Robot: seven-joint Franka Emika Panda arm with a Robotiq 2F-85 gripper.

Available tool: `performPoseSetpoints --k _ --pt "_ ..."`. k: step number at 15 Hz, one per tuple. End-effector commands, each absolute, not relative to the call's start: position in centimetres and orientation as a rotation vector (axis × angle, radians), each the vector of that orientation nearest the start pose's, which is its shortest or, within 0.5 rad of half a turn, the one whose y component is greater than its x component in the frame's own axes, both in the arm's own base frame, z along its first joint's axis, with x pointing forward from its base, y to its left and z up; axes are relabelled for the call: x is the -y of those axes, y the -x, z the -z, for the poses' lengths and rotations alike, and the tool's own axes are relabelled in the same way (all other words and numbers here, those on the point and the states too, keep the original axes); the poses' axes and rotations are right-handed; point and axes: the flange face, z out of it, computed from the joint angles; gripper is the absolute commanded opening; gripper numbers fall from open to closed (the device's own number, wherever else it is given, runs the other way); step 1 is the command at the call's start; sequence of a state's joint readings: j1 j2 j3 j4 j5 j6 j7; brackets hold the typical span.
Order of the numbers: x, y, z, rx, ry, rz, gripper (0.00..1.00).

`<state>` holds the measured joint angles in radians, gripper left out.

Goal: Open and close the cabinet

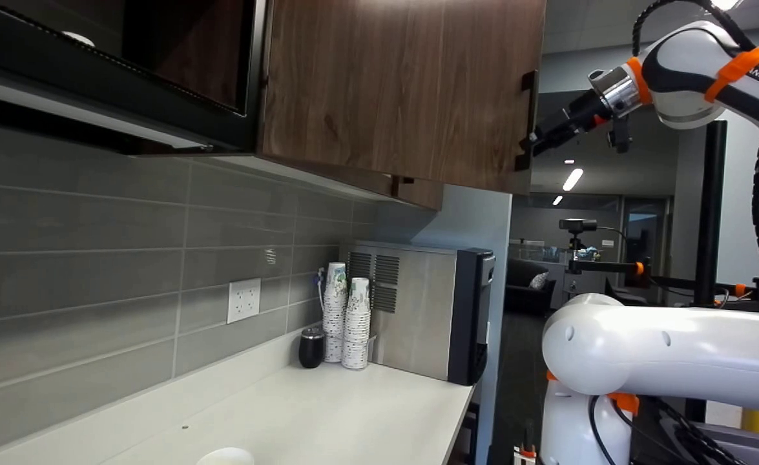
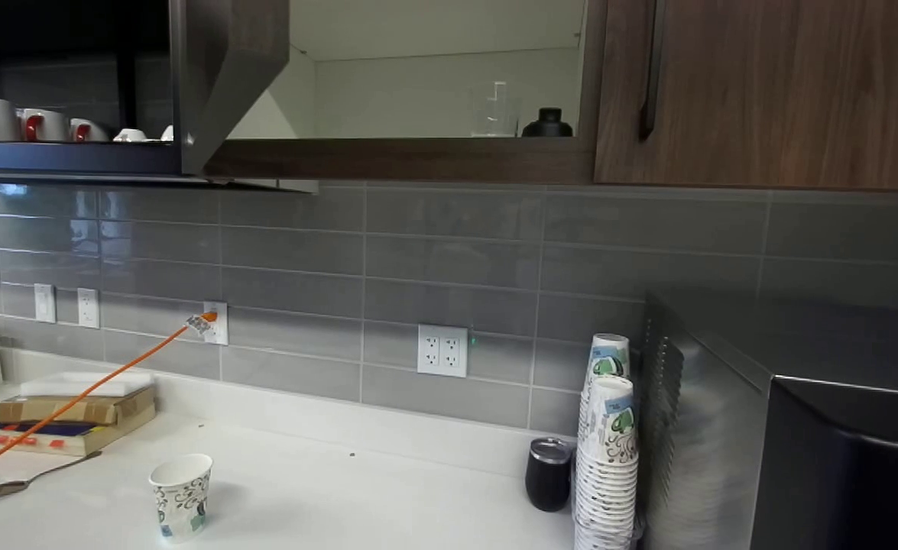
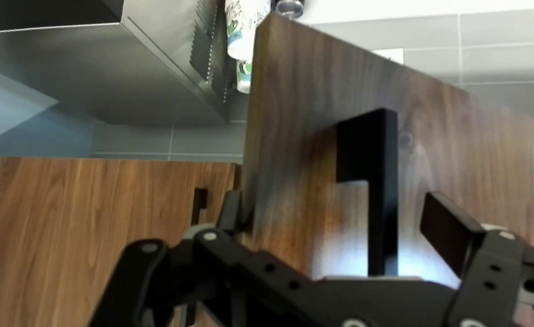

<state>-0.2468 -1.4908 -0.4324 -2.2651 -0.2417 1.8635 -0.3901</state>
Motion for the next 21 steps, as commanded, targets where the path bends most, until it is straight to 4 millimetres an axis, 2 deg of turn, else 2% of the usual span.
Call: performPoseSetpoints --k 1,6,14,21 --pt "20.0 0.1 -76.6 -0.454 2.81 1.79 1.0" --pt "20.8 -3.1 -78.0 -0.598 2.77 1.875 1.0" --pt "23.1 -9.0 -79.9 -0.611 2.795 1.871 1.0" --pt "24.4 -15.4 -80.9 -0.64 2.827 1.825 1.0"
